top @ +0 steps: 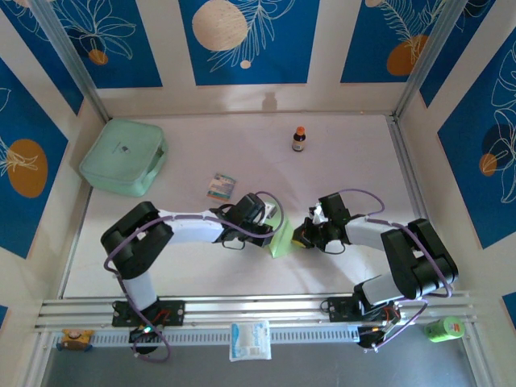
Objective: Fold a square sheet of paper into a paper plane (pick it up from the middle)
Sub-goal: Fold the triangle a second time at the center of the table.
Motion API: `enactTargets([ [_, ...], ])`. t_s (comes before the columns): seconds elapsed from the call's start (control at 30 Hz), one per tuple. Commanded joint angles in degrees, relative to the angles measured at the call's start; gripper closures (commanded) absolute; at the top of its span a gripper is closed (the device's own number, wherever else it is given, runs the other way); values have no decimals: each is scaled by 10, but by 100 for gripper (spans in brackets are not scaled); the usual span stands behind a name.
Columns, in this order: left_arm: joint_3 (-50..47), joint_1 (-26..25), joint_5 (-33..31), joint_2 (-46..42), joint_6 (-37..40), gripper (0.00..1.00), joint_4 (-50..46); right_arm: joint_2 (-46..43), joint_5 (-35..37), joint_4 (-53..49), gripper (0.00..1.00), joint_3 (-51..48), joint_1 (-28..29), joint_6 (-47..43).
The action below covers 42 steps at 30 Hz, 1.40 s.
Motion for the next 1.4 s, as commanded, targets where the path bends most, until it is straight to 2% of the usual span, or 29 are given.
enactTargets([
  [0.0,15,8,-3,-6,15,92,-20,0,0,-20,97,-1,-3,-8],
  [0.77,22,10,-5,31,12,92,-12,6,-3,-20,97,0,-3,-10],
  [1.37,14,14,-12,8,13,94,-8,4,-3,-22,97,2,-4,-11],
])
